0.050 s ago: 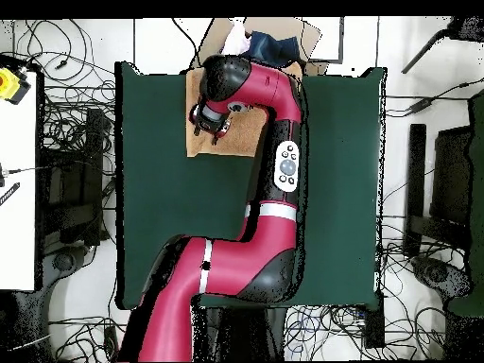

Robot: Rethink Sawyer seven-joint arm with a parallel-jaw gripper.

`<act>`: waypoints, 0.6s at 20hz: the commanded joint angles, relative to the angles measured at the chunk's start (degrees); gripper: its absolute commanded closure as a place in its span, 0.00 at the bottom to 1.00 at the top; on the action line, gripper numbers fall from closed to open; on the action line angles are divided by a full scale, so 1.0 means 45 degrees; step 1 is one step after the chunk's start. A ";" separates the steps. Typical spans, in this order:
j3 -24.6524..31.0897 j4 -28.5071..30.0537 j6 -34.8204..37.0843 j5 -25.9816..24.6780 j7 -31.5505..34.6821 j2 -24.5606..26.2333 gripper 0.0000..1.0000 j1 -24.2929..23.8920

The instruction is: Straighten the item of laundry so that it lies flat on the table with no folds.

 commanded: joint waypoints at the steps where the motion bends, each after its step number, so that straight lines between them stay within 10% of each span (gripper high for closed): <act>1: 0.0988 0.1584 0.0548 0.0024 -0.2068 0.0526 0.00 -0.0251; 12: 0.0587 0.0827 0.0323 -0.0150 -0.2832 0.1188 0.00 -0.0433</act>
